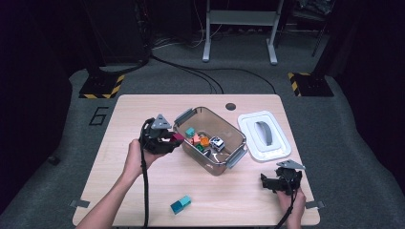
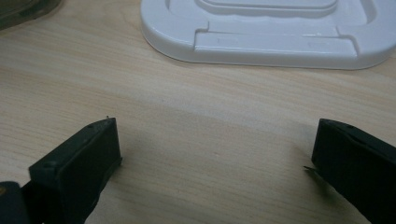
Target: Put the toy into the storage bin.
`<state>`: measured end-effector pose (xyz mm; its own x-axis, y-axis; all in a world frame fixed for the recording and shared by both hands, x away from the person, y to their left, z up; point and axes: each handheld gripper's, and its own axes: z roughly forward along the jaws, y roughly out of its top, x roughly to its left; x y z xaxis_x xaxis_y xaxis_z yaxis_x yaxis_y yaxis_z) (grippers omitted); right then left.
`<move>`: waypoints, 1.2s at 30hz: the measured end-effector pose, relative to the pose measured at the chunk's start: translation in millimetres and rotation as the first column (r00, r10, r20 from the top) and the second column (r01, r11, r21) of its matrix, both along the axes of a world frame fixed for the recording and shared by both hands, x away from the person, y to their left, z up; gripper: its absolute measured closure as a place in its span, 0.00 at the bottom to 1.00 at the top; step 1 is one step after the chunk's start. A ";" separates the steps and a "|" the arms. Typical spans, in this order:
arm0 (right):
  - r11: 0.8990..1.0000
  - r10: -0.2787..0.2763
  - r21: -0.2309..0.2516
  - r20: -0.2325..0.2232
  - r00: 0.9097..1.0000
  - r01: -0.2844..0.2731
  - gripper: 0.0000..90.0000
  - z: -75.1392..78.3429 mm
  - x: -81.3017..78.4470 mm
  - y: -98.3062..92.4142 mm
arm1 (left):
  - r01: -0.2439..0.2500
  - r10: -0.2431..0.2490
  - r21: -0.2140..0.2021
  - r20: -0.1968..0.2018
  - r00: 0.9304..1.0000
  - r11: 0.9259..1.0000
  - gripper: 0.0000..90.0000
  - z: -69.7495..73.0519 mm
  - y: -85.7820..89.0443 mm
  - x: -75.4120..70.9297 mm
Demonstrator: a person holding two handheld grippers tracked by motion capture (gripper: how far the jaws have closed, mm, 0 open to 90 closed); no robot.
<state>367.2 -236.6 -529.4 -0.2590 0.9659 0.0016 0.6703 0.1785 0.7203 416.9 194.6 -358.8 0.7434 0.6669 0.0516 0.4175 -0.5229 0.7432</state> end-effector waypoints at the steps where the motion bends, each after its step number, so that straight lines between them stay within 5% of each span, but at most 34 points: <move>1: 1.000 0.002 -0.003 0.000 1.000 -0.002 0.00 0.0 0.0 -0.3 | 0.007 -0.007 0.002 0.004 1.000 1.000 0.65 2.3 -4.4 1.8; 16: 1.000 -0.003 0.004 0.000 1.000 0.003 0.00 0.0 0.0 0.2 | 0.073 -0.073 0.005 -0.015 0.997 0.997 0.65 5.3 -43.8 16.7; 36: 1.000 -0.003 0.005 0.000 1.000 0.003 0.01 0.0 -0.1 0.1 | 0.149 -0.147 0.007 -0.134 0.980 0.989 0.65 -26.4 -86.9 20.0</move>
